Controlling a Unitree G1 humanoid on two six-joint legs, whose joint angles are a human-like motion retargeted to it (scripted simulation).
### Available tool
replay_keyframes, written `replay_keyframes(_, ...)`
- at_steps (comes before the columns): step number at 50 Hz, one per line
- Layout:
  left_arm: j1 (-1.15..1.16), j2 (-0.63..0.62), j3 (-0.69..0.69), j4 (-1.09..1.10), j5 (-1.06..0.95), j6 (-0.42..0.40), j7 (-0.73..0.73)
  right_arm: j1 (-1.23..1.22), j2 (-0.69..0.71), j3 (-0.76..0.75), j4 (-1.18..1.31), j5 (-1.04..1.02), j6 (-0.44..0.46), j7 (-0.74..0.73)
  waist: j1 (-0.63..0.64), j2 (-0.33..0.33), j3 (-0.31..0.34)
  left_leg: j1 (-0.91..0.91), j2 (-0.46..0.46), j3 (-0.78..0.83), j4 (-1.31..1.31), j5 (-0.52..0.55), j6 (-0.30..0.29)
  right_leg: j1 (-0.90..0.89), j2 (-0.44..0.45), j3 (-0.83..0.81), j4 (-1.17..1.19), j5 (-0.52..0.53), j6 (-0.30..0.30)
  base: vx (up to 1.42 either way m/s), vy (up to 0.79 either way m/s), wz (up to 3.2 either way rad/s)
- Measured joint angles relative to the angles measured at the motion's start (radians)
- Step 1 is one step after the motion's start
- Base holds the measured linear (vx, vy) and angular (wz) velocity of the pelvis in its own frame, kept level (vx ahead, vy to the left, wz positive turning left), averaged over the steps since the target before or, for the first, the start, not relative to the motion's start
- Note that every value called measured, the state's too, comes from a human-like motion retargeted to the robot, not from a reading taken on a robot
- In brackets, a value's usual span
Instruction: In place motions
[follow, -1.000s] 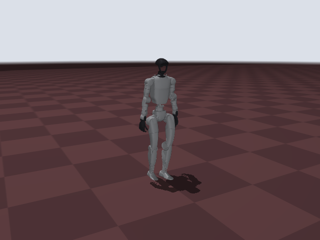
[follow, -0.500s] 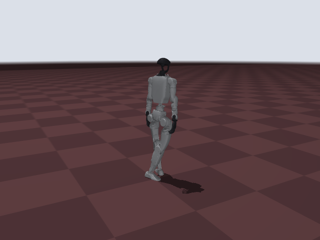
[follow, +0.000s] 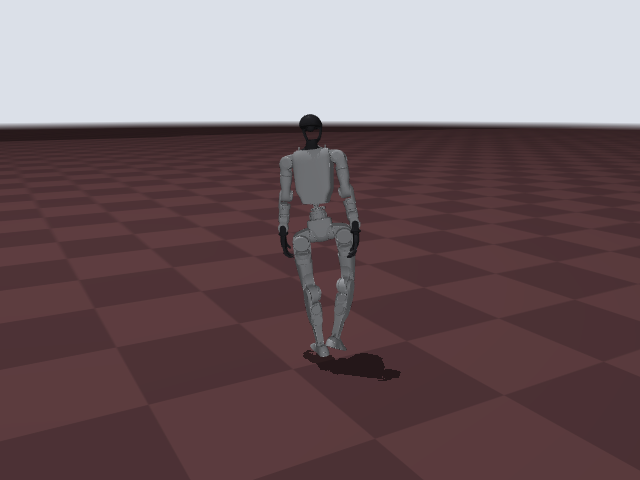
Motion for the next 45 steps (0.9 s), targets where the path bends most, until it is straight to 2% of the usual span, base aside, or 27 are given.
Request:
replay_keyframes(3,-0.037,-0.007,-0.070,-0.064,0.037,0.003,-0.029,0.018,0.011,0.005,-0.017,-0.057,0.008,0.013,0.003,-0.010,-0.002,0.000,-0.031,-0.009,-0.001,0.009,0.000,-0.055,0.041,0.124,-0.176,-0.014,-0.005,0.16,-0.09,1.72)
replay_keyframes(6,-0.047,-0.039,-0.099,-0.092,0.038,-0.006,-0.032,0.024,0.016,0.018,-0.042,-0.099,0.009,0.002,0.039,-0.047,0.009,0.033,-0.090,-0.024,0.000,0.004,0.009,-0.019,0.042,0.187,-0.424,0.007,-0.029,0.16,-0.05,0.98)
replay_keyframes(7,-0.047,-0.049,-0.102,-0.093,0.031,-0.010,-0.031,0.022,0.018,0.022,-0.051,-0.111,0.010,-0.001,0.053,-0.064,0.016,0.049,-0.112,-0.028,0.001,-0.001,0.013,0.005,0.031,0.175,-0.503,0.046,-0.057,0.17,-0.02,0.55)
replay_keyframes(8,-0.047,-0.056,-0.100,-0.087,0.022,-0.014,-0.029,0.018,0.021,0.026,-0.061,-0.120,0.010,-0.003,0.069,-0.081,0.023,0.070,-0.131,-0.026,0.001,-0.007,0.015,0.034,0.021,0.142,-0.572,0.128,-0.121,0.16,-0.02,0.00)
replay_keyframes(9,-0.046,-0.059,-0.092,-0.077,0.014,-0.015,-0.032,0.011,0.024,0.032,-0.071,-0.128,0.010,-0.003,0.101,-0.101,0.024,0.084,-0.146,-0.003,0.002,-0.014,0.015,0.067,0.018,0.154,-0.605,0.140,-0.130,0.16,-0.03,-0.68)
replay_keyframes(10,-0.046,-0.058,-0.081,-0.063,0.008,-0.015,-0.037,0.004,0.028,0.039,-0.080,-0.135,0.010,-0.002,0.140,-0.122,0.020,0.096,-0.159,0.030,0.004,-0.023,0.015,0.103,0.017,0.187,-0.621,0.116,-0.112,0.15,-0.04,-0.37)
replay_keyframes(12,-0.030,-0.061,-0.076,-0.046,0.026,-0.001,-0.050,-0.010,0.041,0.015,-0.096,-0.136,0.007,-0.002,0.139,-0.115,0.010,0.099,-0.155,-0.002,0.016,-0.033,0.009,0.112,-0.012,0.017,-0.618,0.113,-0.128,0.13,-0.03,0.70)
replay_keyframes(15,0.016,-0.087,-0.042,-0.012,0.043,0.000,-0.007,-0.021,0.054,-0.019,-0.126,-0.106,0.007,-0.020,0.201,-0.114,0.000,0.114,-0.152,-0.010,0.025,-0.046,0.005,0.132,-0.001,0.065,-0.632,0.109,-0.126,0.14,-0.03,0.05)
replay_keyframes(20,0.091,-0.085,0.054,0.024,0.001,0.004,-0.022,-0.039,0.062,-0.002,-0.150,-0.067,-0.027,-0.051,0.156,-0.098,-0.033,0.131,-0.155,-0.050,0.013,-0.041,-0.015,0.141,0.020,0.095,-0.649,0.101,-0.119,0.10,0.00,0.08)
replay_keyframes(25,0.089,-0.070,0.086,0.048,0.011,0.015,-0.008,-0.040,0.054,-0.005,-0.126,-0.060,-0.023,-0.040,0.233,-0.122,-0.029,0.081,-0.203,-0.270,0.062,-0.024,-0.004,0.121,0.004,0.159,-0.628,0.105,-0.118,0.00,0.00,-0.44)
replay_keyframes(27,0.083,-0.068,0.084,0.053,0.006,0.014,-0.004,-0.036,0.050,-0.004,-0.110,-0.074,-0.019,-0.039,0.262,-0.132,-0.025,0.072,-0.214,-0.309,0.065,-0.027,-0.009,0.110,-0.001,0.175,-0.619,0.108,-0.122,0.00,0.00,-0.64)
replay_keyframes(30,0.069,-0.066,0.078,0.061,-0.003,0.012,-0.009,-0.039,0.047,-0.002,-0.094,-0.106,-0.008,-0.048,0.226,-0.125,-0.012,0.077,-0.171,-0.205,0.035,-0.041,0.010,0.103,-0.007,0.155,-0.613,0.110,-0.117,-0.08,-0.03,0.14)
replay_keyframes(33,0.059,-0.064,0.051,0.075,-0.006,0.017,-0.024,-0.033,0.048,0.010,-0.086,-0.115,-0.011,-0.058,0.124,-0.104,-0.009,0.079,-0.135,-0.152,0.022,-0.040,0.002,0.085,0.000,0.115,-0.614,0.132,-0.119,-0.12,-0.07,0.40)
replay_keyframes(38,0.068,-0.045,-0.032,0.060,0.034,0.014,-0.051,-0.032,0.052,0.023,-0.079,-0.136,-0.016,-0.054,0.075,-0.104,0.002,0.079,-0.086,-0.031,0.038,-0.074,0.013,0.035,0.004,0.151,-0.588,0.116,-0.159,-0.19,-0.06,-1.56)
replay_keyframes(41,0.079,-0.038,-0.063,0.066,0.050,0.007,-0.048,-0.042,0.049,0.034,-0.083,-0.154,-0.013,-0.042,0.045,-0.101,-0.002,0.086,-0.046,0.080,0.049,-0.101,0.012,0.035,-0.020,0.043,-0.586,0.058,-0.179,-0.28,-0.13,-2.88)
replay_keyframes(45,0.080,-0.032,-0.090,0.082,0.042,0.005,-0.050,-0.066,0.033,0.045,-0.112,-0.137,-0.019,-0.020,0.004,-0.091,0.000,0.107,0.006,0.241,0.060,-0.143,0.003,0.071,-0.048,-0.154,-0.601,-0.027,-0.173,-0.39,-0.10,-3.74)
